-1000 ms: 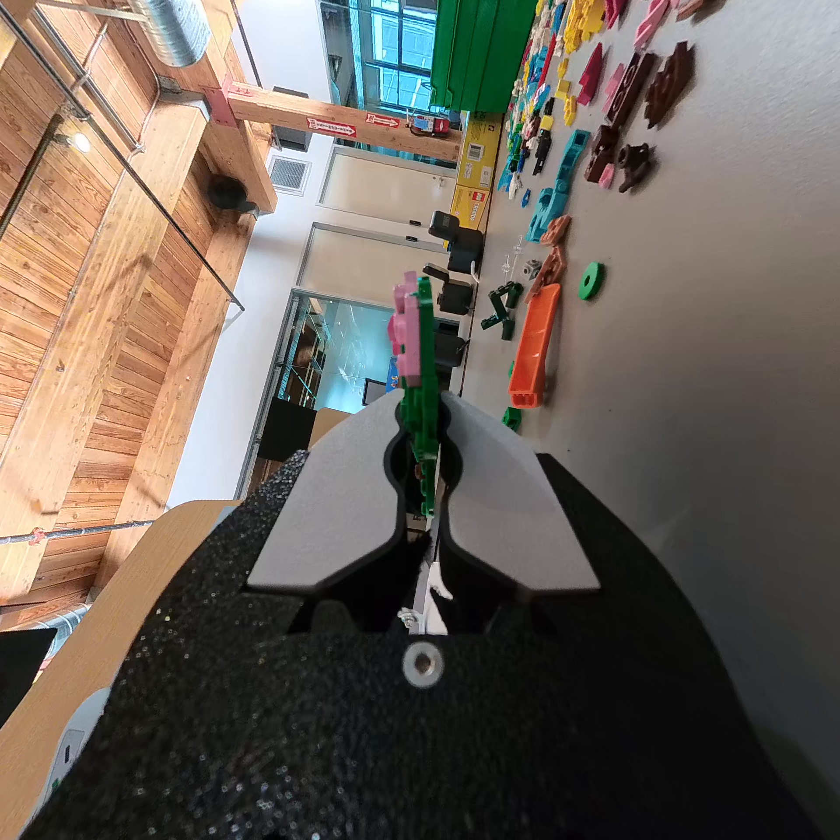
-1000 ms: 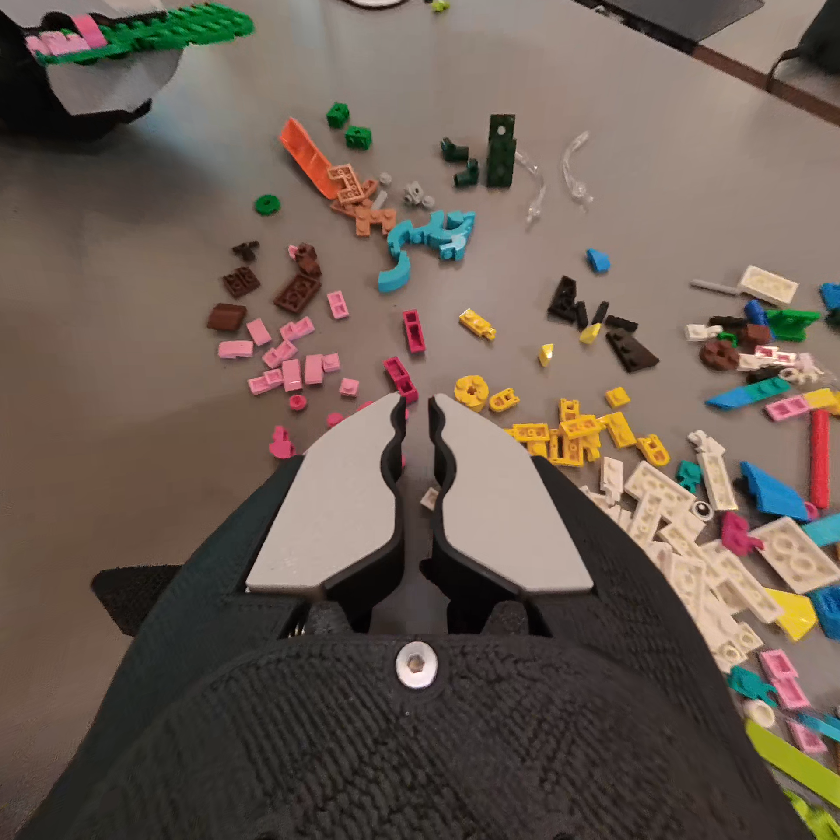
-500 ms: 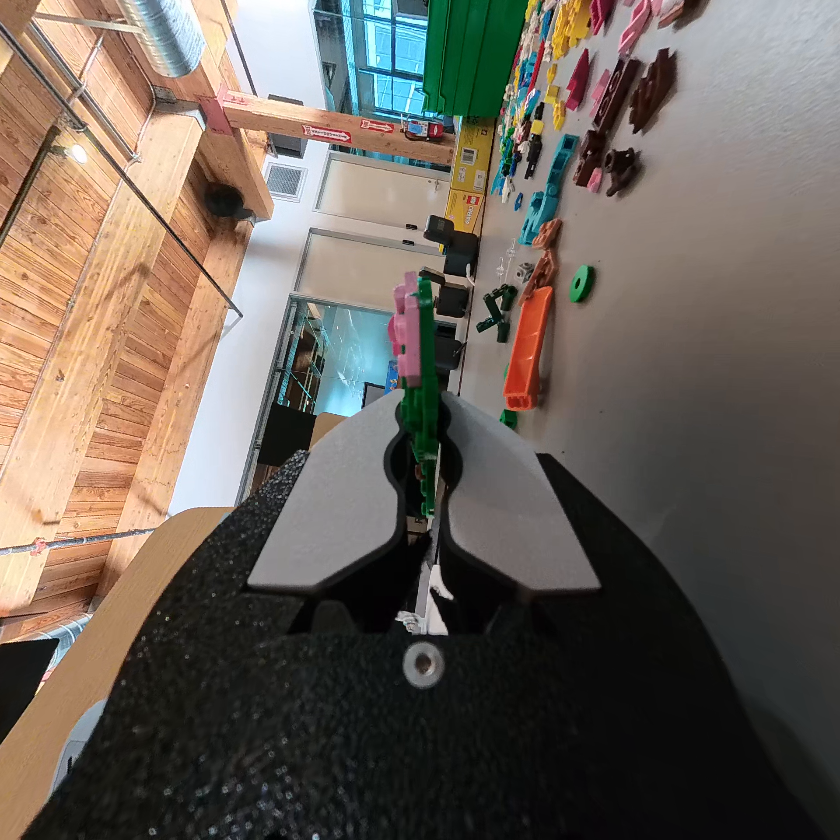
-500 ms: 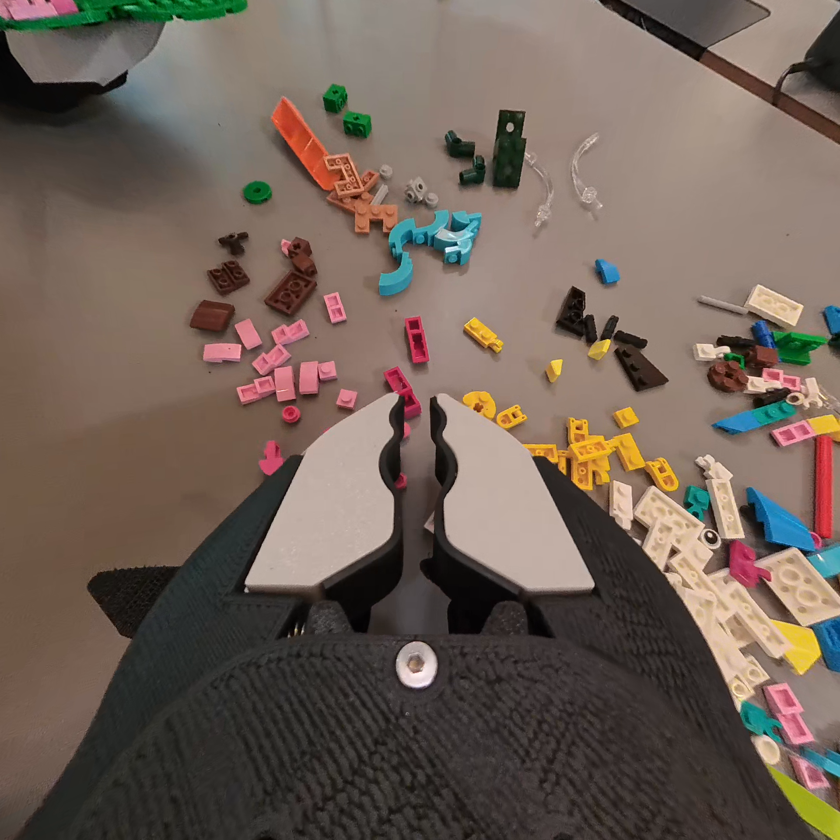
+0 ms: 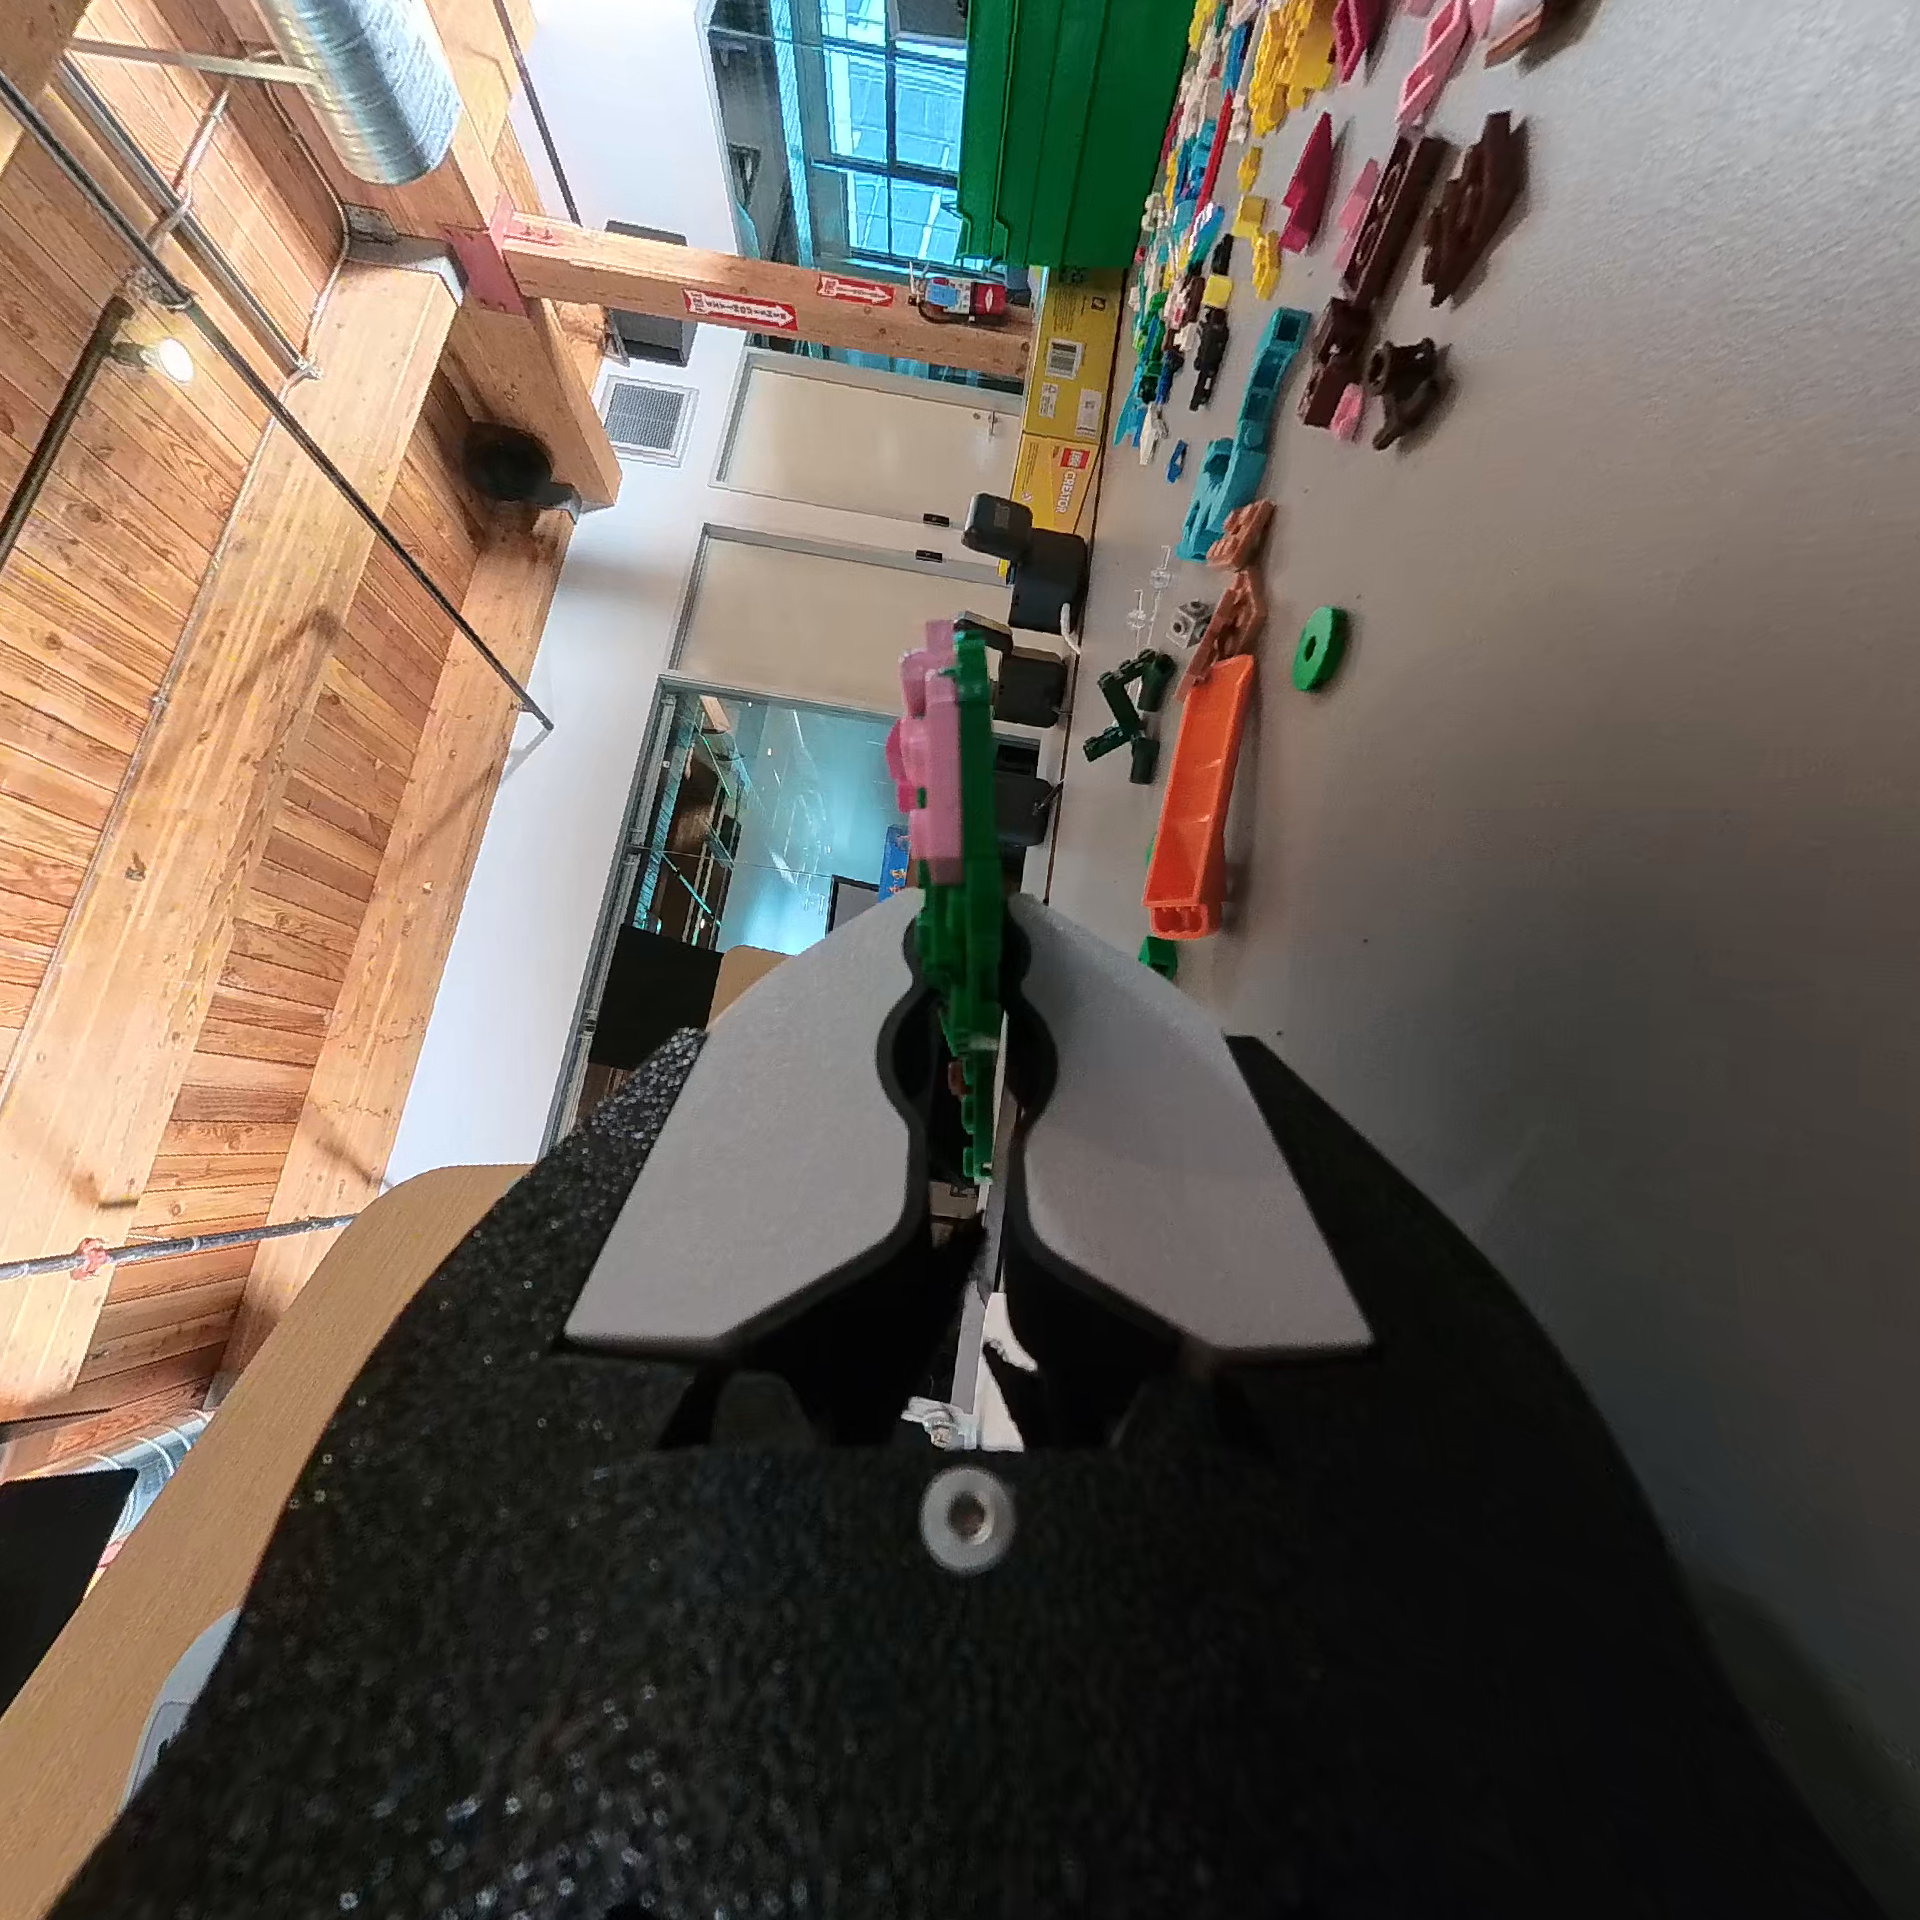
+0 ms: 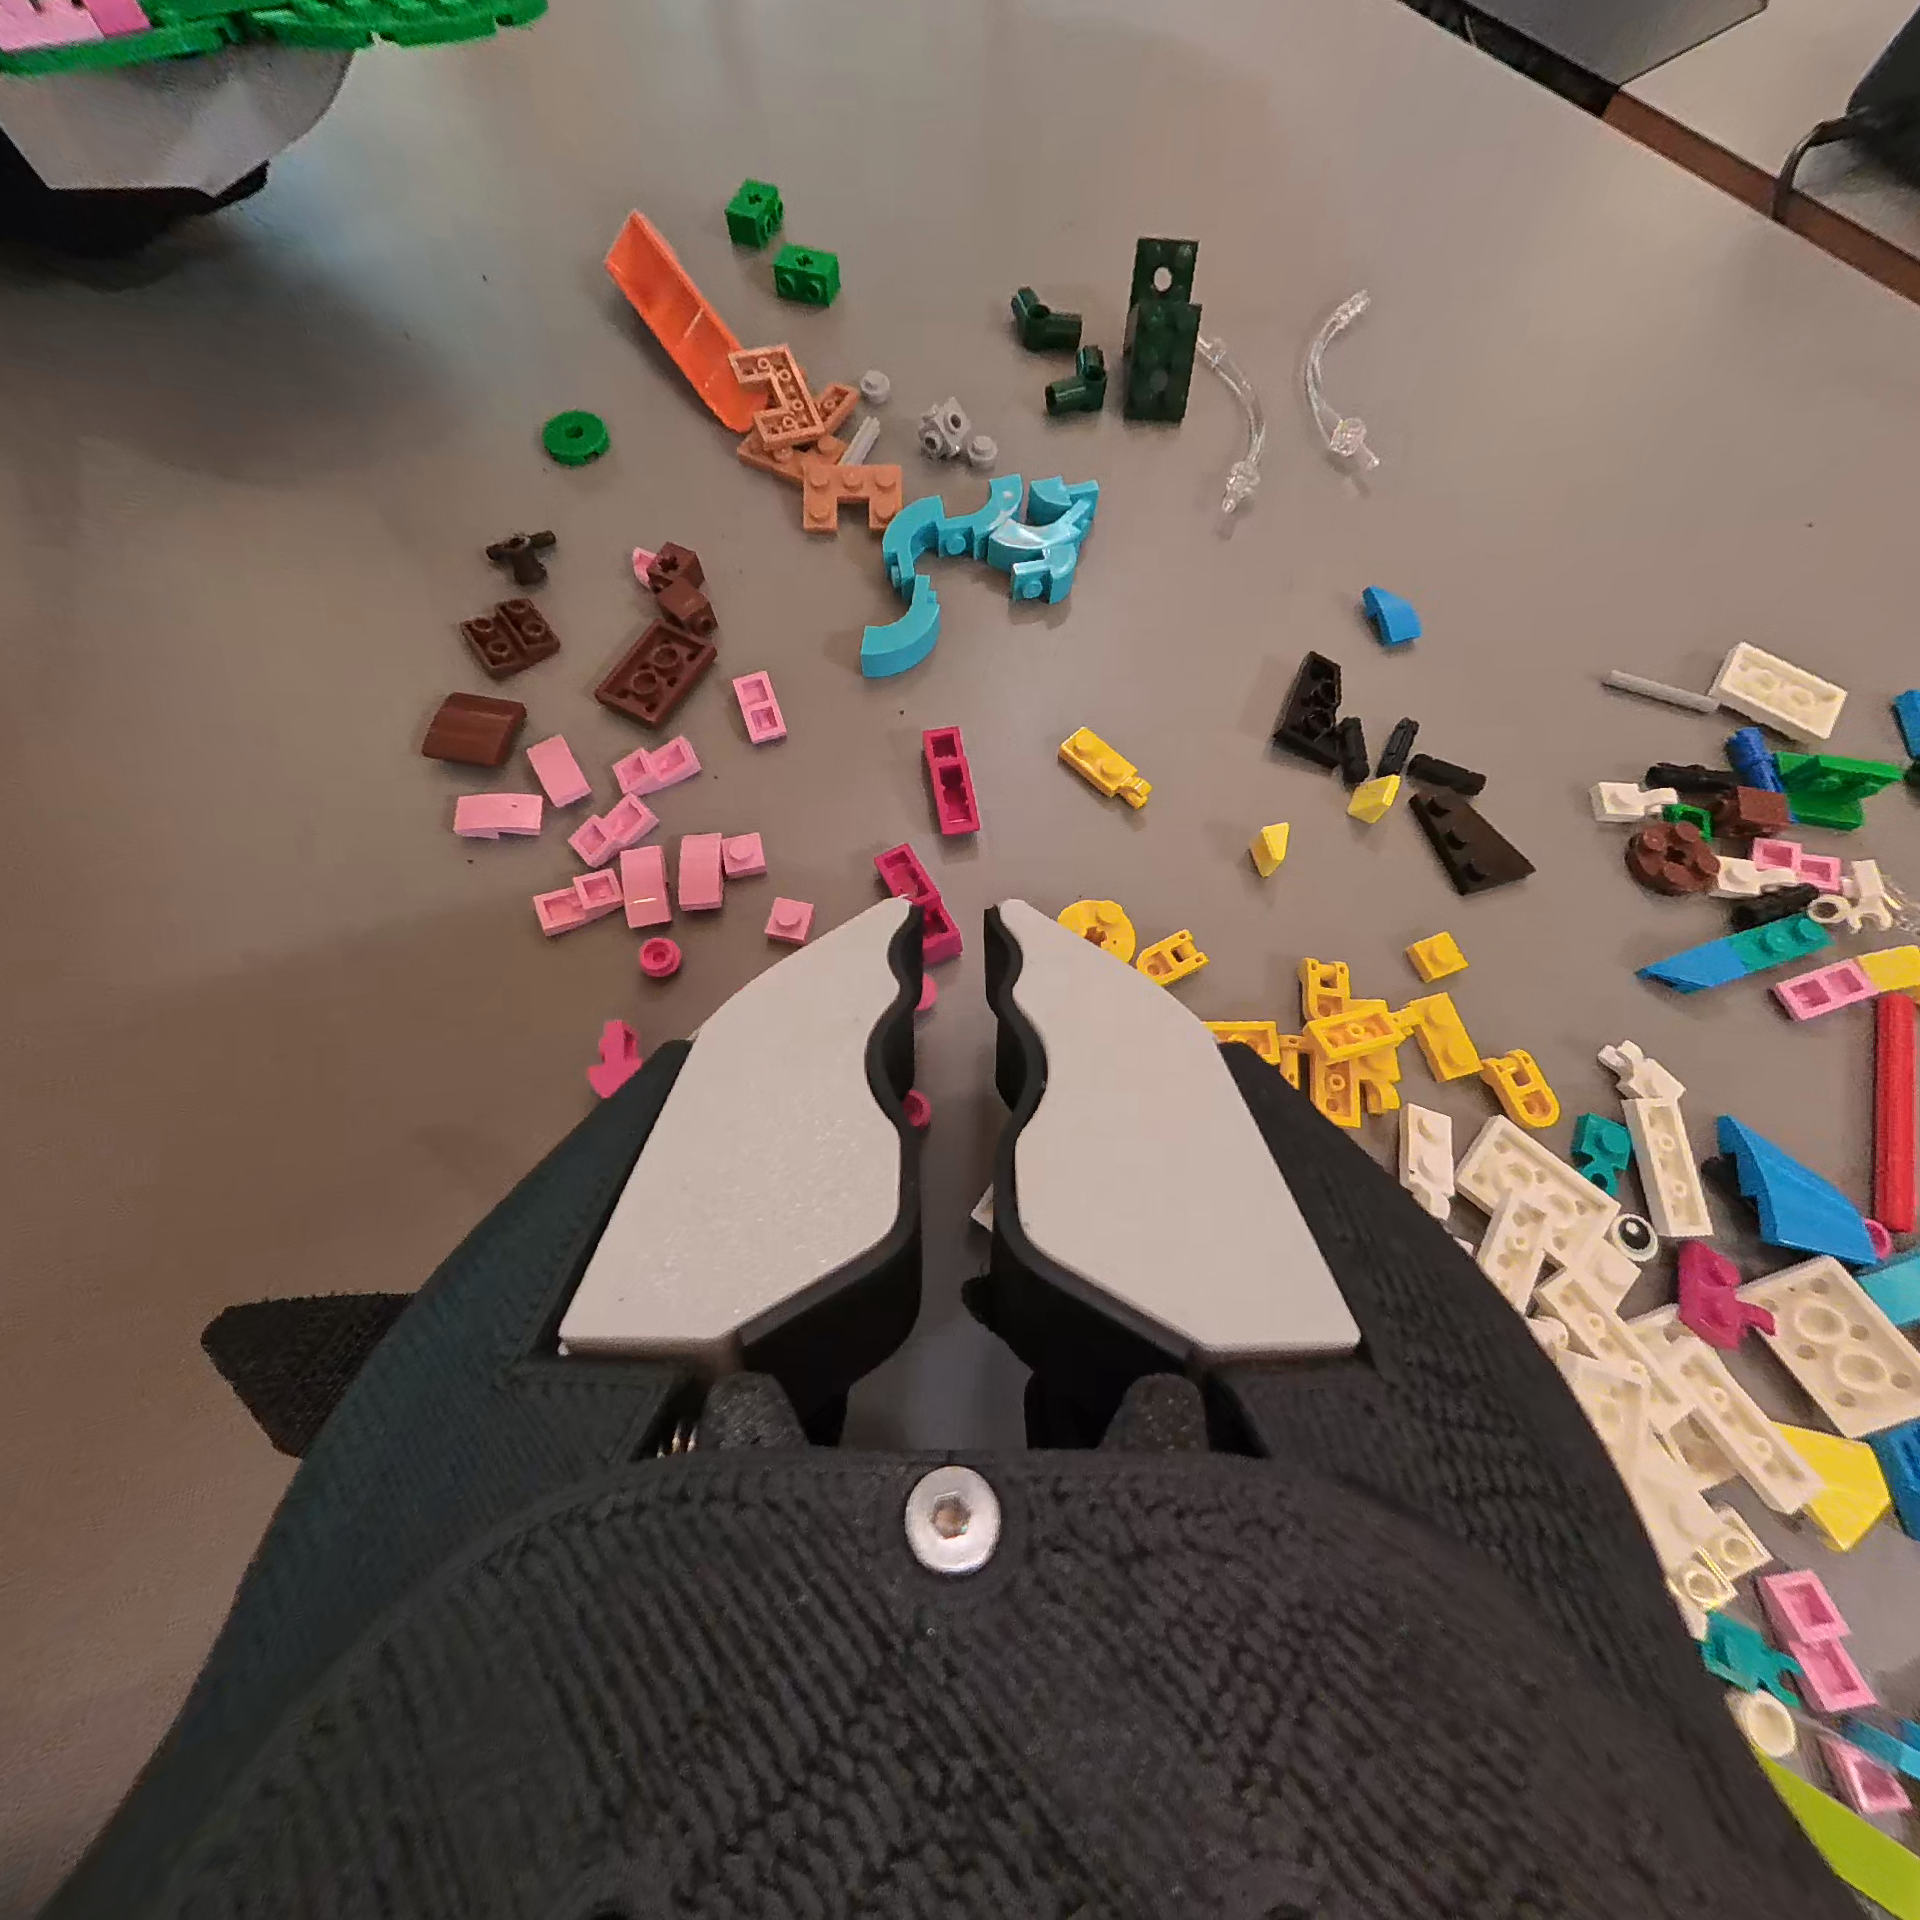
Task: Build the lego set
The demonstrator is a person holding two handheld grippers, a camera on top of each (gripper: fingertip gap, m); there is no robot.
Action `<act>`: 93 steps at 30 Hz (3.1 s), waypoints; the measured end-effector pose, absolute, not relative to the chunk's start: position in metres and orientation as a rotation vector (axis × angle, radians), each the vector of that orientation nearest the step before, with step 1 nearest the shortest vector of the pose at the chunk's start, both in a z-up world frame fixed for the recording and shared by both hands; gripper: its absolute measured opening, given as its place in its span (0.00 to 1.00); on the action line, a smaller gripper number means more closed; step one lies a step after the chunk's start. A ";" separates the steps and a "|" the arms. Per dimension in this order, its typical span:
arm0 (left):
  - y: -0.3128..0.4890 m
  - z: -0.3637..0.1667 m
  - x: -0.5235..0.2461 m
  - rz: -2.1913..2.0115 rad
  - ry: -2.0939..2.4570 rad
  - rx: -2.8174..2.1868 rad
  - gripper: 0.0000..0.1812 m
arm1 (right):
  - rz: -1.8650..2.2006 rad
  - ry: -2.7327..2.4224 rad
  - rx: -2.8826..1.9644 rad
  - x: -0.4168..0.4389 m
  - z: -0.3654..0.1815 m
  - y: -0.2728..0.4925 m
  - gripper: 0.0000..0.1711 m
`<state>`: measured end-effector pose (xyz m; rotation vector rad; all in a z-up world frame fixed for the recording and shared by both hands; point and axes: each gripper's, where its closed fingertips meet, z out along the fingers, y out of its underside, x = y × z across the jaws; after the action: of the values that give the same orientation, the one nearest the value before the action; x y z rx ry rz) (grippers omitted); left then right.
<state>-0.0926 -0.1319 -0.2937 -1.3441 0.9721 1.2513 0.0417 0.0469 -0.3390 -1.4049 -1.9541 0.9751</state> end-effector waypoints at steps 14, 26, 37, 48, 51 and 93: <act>-0.132 -0.295 -0.091 1.256 0.986 -1.340 0.05 | 0.964 -1.959 -1.403 0.041 -0.340 0.047 0.06; -0.133 -0.294 -0.090 1.265 0.990 -1.329 0.05 | 1.130 -1.948 -1.354 0.051 -0.318 0.031 0.07; -0.132 -0.295 -0.086 1.271 1.016 -1.316 0.05 | 0.699 -2.377 -1.345 0.098 -0.334 0.011 0.12; -0.132 -0.296 -0.079 1.299 1.064 -1.278 0.05 | 0.659 -2.346 -1.234 0.089 -0.352 0.001 0.09; -0.132 -0.296 -0.079 1.296 1.061 -1.281 0.05 | 0.677 -2.360 -1.232 0.088 -0.356 -0.002 0.06; -0.131 -0.302 -0.067 1.299 1.136 -1.250 0.05 | 0.416 -2.446 -0.743 0.123 -0.347 -0.038 0.06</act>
<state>-0.0666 -0.1305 -0.3022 -1.2498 1.1359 1.2994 0.1233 -0.0381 -0.3466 -0.7434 -2.4464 0.4165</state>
